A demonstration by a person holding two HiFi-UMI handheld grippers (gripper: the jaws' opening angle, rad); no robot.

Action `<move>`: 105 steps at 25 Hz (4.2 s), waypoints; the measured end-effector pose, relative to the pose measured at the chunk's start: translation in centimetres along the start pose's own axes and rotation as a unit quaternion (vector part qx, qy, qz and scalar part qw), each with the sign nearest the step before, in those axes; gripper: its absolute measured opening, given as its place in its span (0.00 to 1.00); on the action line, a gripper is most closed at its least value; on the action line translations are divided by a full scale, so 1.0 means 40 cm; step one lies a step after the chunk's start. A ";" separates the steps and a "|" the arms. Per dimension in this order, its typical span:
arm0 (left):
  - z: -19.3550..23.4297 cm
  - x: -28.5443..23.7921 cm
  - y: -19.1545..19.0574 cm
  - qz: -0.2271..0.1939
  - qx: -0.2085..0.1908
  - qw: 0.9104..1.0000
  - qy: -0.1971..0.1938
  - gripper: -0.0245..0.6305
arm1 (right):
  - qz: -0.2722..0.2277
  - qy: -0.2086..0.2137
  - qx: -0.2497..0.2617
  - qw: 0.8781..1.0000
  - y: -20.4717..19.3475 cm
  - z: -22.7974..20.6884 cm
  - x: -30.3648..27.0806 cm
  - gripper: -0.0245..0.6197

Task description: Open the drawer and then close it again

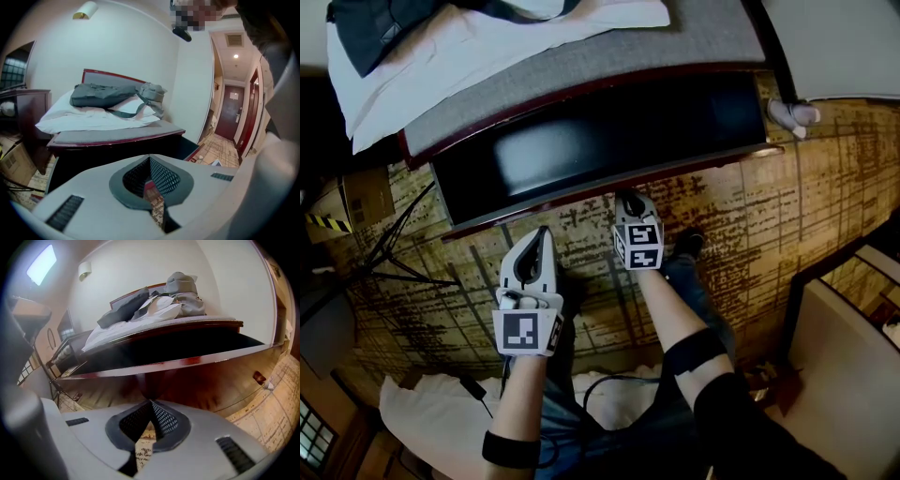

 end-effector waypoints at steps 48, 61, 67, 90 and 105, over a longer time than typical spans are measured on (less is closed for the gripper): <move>0.144 0.107 0.221 -0.009 0.012 0.998 0.058 0.04 | -0.008 0.007 0.064 0.998 0.475 0.001 -0.017 0.04; 0.030 0.381 0.602 -0.049 -0.015 0.997 0.062 0.04 | -0.127 0.080 0.131 0.980 0.966 0.166 0.604 0.04; -0.014 0.499 0.734 -0.064 -0.025 0.995 0.072 0.04 | -0.150 0.080 0.151 0.974 1.057 0.176 0.826 0.04; -0.080 0.602 0.891 -0.098 -0.038 0.993 0.061 0.04 | -0.167 0.052 0.143 0.974 1.119 0.062 1.088 0.05; -0.033 0.641 0.856 -0.100 -0.044 0.993 0.053 0.04 | -0.146 0.062 0.140 0.977 1.068 0.143 1.050 0.05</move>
Point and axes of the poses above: the fingertips, and each gripper's own axes: x backward along the fingers, z to its left, y out of its top, the point moved 6 cm from there along x, backward along the fingers, and after that the axes turned 1 degree about -y, right-handed, at the moved point
